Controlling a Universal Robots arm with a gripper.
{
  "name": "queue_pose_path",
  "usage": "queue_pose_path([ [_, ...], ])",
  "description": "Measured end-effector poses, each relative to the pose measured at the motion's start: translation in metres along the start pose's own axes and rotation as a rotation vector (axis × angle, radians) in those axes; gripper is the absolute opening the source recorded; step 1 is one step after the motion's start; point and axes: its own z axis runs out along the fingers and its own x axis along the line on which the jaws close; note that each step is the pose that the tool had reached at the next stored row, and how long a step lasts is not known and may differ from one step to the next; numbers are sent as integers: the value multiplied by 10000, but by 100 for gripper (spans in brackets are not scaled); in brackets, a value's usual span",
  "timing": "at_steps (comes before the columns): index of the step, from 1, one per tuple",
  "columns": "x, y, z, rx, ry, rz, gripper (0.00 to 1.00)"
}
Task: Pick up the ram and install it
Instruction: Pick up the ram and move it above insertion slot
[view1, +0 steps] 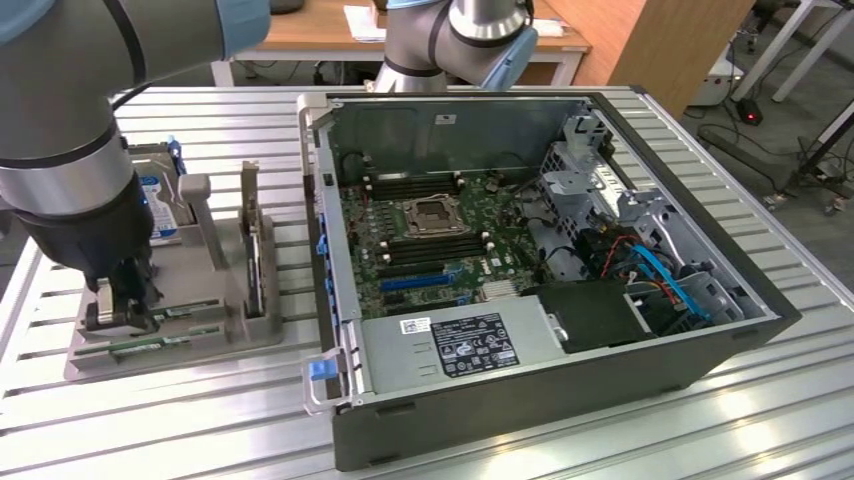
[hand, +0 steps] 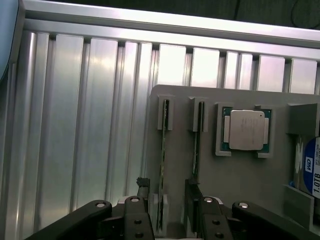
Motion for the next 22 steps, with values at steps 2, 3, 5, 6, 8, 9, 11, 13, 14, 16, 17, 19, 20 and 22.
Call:
queue_pose_path([
  [2,1,-2,35,0,0,-1,41],
  [3,1,-3,52,-1,1,-1,41],
  [5,1,-4,83,-1,0,-1,41],
  [6,2,-5,98,0,0,-1,41],
  [8,2,-6,126,-1,0,-1,41],
  [9,2,-7,139,-1,0,-1,41],
  [11,3,-8,162,-1,0,-1,41],
  [13,3,-9,181,-1,1,-1,41],
  [14,3,-10,190,-1,1,-1,41],
  [16,3,-10,208,0,0,-1,41],
  [17,3,-11,216,0,0,-1,41],
  [19,4,-12,237,0,0,-1,41],
  [20,4,-12,247,-1,0,-1,41],
  [22,4,-13,269,-1,0,-1,41],
])
